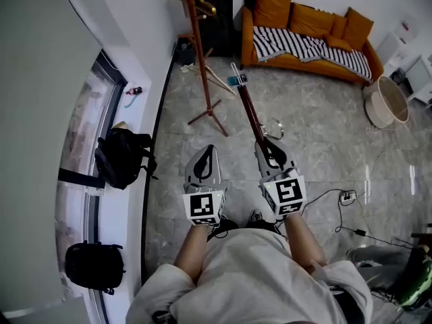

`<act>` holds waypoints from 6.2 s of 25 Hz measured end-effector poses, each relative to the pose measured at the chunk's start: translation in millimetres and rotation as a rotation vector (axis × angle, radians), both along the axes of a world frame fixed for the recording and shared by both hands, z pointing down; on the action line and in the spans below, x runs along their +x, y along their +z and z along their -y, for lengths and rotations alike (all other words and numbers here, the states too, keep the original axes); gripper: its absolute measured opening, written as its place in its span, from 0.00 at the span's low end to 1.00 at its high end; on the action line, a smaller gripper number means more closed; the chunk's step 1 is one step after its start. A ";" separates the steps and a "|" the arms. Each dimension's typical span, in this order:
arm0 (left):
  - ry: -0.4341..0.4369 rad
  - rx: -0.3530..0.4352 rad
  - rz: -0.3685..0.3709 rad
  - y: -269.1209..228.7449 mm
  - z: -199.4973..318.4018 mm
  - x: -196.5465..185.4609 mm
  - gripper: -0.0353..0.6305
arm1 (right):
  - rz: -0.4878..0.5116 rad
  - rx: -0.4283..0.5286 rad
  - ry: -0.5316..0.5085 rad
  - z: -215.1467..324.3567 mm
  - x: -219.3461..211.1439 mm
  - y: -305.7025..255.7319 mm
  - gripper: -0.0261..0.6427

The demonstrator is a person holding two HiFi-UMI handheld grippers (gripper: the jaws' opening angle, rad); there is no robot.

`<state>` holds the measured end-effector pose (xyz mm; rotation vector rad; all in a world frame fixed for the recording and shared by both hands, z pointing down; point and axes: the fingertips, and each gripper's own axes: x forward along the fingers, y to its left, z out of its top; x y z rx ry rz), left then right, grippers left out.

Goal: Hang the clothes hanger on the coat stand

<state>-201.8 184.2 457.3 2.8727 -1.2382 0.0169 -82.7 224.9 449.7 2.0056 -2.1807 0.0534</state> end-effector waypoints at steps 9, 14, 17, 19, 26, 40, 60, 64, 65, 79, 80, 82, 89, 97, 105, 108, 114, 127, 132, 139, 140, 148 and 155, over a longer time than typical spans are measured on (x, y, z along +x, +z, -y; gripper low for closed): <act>0.024 -0.025 -0.012 13.1 16.7 -34.1 0.07 | -0.009 -0.028 0.005 14.4 -23.3 9.3 0.13; 0.042 -0.049 -0.001 23.0 30.3 -33.2 0.07 | 0.002 -0.066 0.000 26.9 -21.7 20.8 0.13; 0.042 -0.050 0.001 25.4 43.9 -22.6 0.07 | -0.004 -0.067 -0.012 39.7 -11.9 23.1 0.13; 0.043 -0.045 0.007 26.3 54.9 -12.9 0.07 | -0.006 -0.066 -0.022 51.8 -2.9 25.0 0.13; 0.030 -0.033 0.035 21.6 110.3 32.3 0.07 | -0.018 -0.077 -0.079 106.6 39.4 26.9 0.13; -0.051 0.028 0.223 10.7 207.5 129.5 0.07 | -0.045 -0.129 -0.391 203.9 128.9 37.8 0.13; -0.068 0.384 1.048 7.2 327.6 137.3 0.24 | -0.261 -0.286 -0.765 315.3 120.4 55.6 0.13; 0.071 0.440 1.157 10.4 339.4 153.7 0.36 | -0.402 -0.316 -0.832 331.0 125.3 55.4 0.13; 0.099 0.448 1.179 10.7 343.6 156.0 0.37 | -0.440 -0.321 -0.845 335.5 126.2 55.2 0.13; 0.237 0.459 1.457 55.0 397.5 153.7 0.38 | -0.758 -0.316 -0.926 395.5 105.4 55.6 0.13; 0.237 0.461 1.467 56.7 401.7 153.8 0.38 | -0.777 -0.313 -0.931 399.2 103.9 55.4 0.13; 0.234 0.457 1.479 60.6 409.5 152.3 0.38 | -0.803 -0.310 -0.943 405.7 101.0 55.6 0.13; 0.261 0.419 1.458 69.2 423.7 145.0 0.23 | -0.821 -0.321 -0.973 423.0 98.1 58.4 0.13; 0.295 0.314 1.399 68.5 434.6 142.9 0.21 | -0.838 -0.313 -0.975 436.9 97.3 59.1 0.13; 0.312 0.181 1.316 64.7 446.3 143.3 0.15 | -0.939 -0.255 -0.886 466.8 104.7 52.6 0.19; 0.321 0.127 1.310 67.6 447.3 146.0 0.15 | -0.941 -0.244 -0.917 470.1 107.9 55.4 0.18; 0.330 0.013 1.251 66.7 449.2 162.3 0.15 | -0.917 -0.259 -1.042 478.6 125.2 51.6 0.18; 0.264 -0.049 1.227 59.7 483.4 164.6 0.17 | -0.832 -0.354 -1.190 514.5 130.7 57.3 0.14; 0.238 -0.013 1.230 51.3 493.5 161.4 0.17 | -0.814 -0.372 -1.210 520.3 126.9 53.4 0.13; 0.209 0.046 1.234 48.5 497.5 151.3 0.19 | -0.785 -0.384 -1.227 524.3 117.3 52.2 0.13; 0.207 0.052 1.238 47.9 497.8 149.6 0.19 | -0.776 -0.387 -1.231 525.1 115.7 52.3 0.13; 0.217 0.068 1.252 43.5 503.6 147.0 0.20 | -0.678 -0.433 -1.266 529.4 111.9 53.8 0.13; 0.219 0.065 1.251 41.9 508.2 143.8 0.20 | -0.650 -0.473 -1.296 536.0 108.9 52.3 0.13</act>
